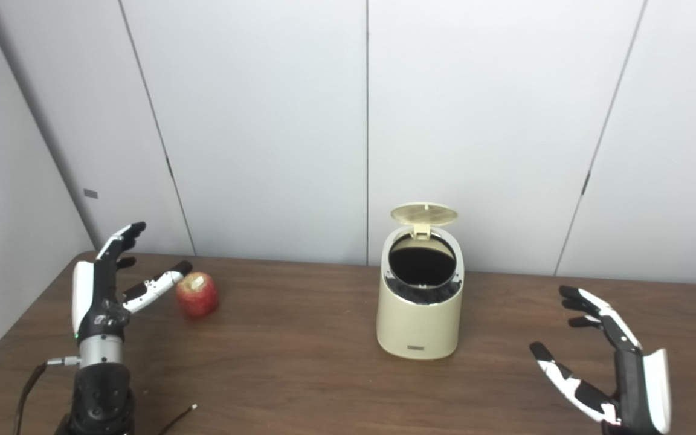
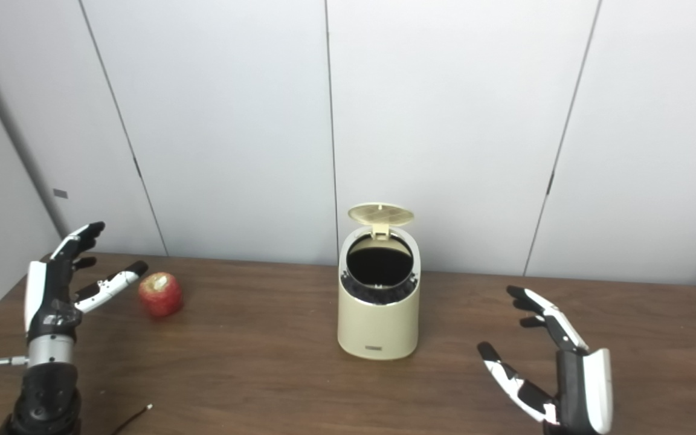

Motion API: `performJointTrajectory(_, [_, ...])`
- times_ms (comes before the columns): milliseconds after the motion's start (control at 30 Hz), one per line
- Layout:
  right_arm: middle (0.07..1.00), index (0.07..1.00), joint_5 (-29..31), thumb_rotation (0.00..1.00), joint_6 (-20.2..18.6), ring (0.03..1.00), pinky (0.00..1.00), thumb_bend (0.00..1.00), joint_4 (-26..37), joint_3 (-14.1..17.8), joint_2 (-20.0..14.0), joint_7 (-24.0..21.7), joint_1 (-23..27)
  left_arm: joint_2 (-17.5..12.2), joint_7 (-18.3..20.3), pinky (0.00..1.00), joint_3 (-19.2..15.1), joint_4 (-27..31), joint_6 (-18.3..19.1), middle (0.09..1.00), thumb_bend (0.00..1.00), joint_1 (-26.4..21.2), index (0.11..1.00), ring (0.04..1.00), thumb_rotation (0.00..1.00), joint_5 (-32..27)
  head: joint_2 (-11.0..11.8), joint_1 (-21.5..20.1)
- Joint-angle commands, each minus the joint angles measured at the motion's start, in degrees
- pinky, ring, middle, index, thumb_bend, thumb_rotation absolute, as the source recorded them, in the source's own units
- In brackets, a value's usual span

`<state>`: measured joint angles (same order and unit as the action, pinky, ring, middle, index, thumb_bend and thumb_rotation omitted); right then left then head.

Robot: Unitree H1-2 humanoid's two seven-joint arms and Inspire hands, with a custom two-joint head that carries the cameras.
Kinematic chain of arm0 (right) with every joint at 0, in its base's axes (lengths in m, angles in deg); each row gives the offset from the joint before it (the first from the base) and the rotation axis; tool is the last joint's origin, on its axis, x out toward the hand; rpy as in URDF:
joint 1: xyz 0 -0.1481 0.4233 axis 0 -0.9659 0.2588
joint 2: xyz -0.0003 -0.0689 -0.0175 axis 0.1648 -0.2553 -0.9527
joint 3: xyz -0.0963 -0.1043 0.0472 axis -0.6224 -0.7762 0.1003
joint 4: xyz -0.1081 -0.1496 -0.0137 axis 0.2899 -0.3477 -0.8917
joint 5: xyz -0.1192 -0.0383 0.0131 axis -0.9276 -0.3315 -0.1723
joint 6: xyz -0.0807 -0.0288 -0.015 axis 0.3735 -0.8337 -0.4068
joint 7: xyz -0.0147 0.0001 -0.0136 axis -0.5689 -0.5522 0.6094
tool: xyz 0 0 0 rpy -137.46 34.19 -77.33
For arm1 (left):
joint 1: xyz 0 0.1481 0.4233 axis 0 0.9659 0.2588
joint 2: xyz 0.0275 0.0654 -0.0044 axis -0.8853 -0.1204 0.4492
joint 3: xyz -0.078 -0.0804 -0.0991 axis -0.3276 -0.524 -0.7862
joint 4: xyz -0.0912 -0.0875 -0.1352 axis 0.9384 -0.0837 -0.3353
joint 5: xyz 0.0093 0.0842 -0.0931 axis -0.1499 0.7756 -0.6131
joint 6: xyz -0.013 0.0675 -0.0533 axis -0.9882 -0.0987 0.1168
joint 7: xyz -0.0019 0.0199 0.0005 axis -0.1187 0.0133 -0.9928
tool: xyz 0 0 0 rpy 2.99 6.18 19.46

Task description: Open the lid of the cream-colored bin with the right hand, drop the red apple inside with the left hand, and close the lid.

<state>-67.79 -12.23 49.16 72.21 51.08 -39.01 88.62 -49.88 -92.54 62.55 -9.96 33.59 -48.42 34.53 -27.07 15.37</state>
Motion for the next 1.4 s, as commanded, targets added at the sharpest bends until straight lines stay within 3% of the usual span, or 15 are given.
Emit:
performJointTrajectory(0, [0.630, 0.719, 0.88, 0.00, 1.87, 0.574, 0.41, 0.28, -2.25, 0.07, -1.46, 0.10, -2.06, -0.75, -1.98, 0.79, 0.97, 1.88, 1.62, 0.848, 1.00, -1.82, 0.848, 0.858, 0.45, 2.60, -0.19, 1.95])
performJointTrajectory(100, [0.632, 0.718, 0.09, 0.04, 1.87, 0.568, 0.40, 0.27, -1.74, 0.29, -2.47, 0.73, -1.89, -0.26, -2.46, 0.78, 1.91, 2.31, 3.75, 0.841, 1.00, -1.73, 0.847, 0.848, 0.49, 3.79, -0.04, 4.82])
performJointTrajectory(200, [0.637, 0.720, -0.59, 0.23, 1.84, 0.550, 0.38, 0.25, -1.53, 0.90, -2.85, 0.64, -1.90, -0.01, -2.37, 0.78, 2.41, 1.97, 3.29, 0.834, 1.00, -1.61, 0.846, 0.840, 0.49, 3.05, 0.09, 7.09])
performJointTrajectory(233, [0.666, 0.714, -0.46, 0.35, 1.85, 0.576, 0.40, 0.26, -1.43, 1.06, -2.89, 0.46, -1.93, 0.03, -2.32, 0.78, 2.51, 1.85, 3.21, 0.832, 1.00, -1.58, 0.844, 0.842, 0.49, 2.82, 0.13, 7.46])
performJointTrajectory(300, [0.700, 0.716, 1.04, 0.47, 1.84, 0.621, 0.45, 0.28, -0.93, 0.86, -3.16, -0.60, -1.96, 0.21, -2.24, 0.79, 2.51, 1.58, 2.95, 0.829, 1.00, -1.43, 0.841, 0.842, 0.48, 2.13, 0.21, 8.45])
performJointTrajectory(500, [0.741, 0.707, 5.57, 0.63, 1.87, 0.674, 0.51, 0.35, -0.96, 0.46, -3.70, -3.41, -1.77, 0.30, -2.46, 0.77, 3.40, 1.17, 4.01, 0.830, 1.00, -0.98, 0.841, 0.835, 0.52, 3.08, 0.77, 10.00])
performJointTrajectory(667, [0.736, 0.708, 5.44, 0.76, 1.85, 0.655, 0.47, 0.40, -1.50, 0.61, -3.91, -3.46, -1.59, 0.73, -2.93, 0.75, 3.72, 0.60, 4.30, 0.829, 1.00, -1.15, 0.845, 0.829, 0.50, 2.63, 0.99, 10.73])
performJointTrajectory(1033, [0.727, 0.716, 6.15, 0.85, 1.85, 0.669, 0.50, 0.48, -2.23, 0.10, -4.50, -2.97, -1.14, 0.75, -2.68, 0.78, 4.19, -1.05, 7.17, 0.857, 1.00, -2.23, 0.875, 0.857, 0.46, 2.53, 1.50, 11.34])
performJointTrajectory(1367, [0.725, 0.721, 6.15, 0.90, 1.86, 0.654, 0.47, 0.54, -2.99, 0.41, -4.57, -3.16, -0.98, -0.58, -4.41, 0.70, 6.01, -7.06, 9.12, 0.843, 1.00, -3.87, 0.875, 0.809, 0.35, 4.69, 1.76, 11.38])
